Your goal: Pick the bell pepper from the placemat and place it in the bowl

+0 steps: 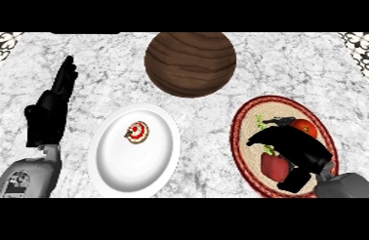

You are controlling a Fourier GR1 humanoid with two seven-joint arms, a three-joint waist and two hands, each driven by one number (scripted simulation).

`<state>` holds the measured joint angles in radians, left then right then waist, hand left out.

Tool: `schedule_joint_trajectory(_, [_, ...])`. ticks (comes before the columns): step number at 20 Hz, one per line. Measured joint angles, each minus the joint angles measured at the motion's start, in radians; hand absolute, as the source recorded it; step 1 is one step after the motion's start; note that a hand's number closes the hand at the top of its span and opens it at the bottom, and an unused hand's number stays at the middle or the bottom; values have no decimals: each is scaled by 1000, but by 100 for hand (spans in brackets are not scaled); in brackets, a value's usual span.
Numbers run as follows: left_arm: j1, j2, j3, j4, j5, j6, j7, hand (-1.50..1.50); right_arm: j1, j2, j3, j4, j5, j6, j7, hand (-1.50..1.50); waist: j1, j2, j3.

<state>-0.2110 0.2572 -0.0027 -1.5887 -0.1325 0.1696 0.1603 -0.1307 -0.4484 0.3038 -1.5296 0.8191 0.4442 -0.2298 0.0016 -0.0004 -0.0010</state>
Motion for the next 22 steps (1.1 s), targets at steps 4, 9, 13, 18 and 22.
schedule_joint_trajectory(4, [4,-16,3,-20,-16,-4,16,0,-2,16,-1,-9,46,-21,-38,150,-2,-2,-2])
schedule_joint_trajectory(9, [8,-20,23,-28,-21,-29,20,0,-6,31,-31,23,74,-52,-113,150,-2,-3,-4])
schedule_joint_trajectory(13, [14,-30,33,-43,-30,-36,19,0,22,33,-55,-18,75,-50,-153,150,-3,-2,-1])
schedule_joint_trajectory(18, [-3,-47,25,-12,-43,-34,-1,0,-19,214,-13,-30,128,-81,28,150,15,2,-1])
schedule_joint_trajectory(22, [-21,-51,12,-16,-40,-44,-1,0,-71,359,-3,12,150,-132,243,150,58,14,-3])
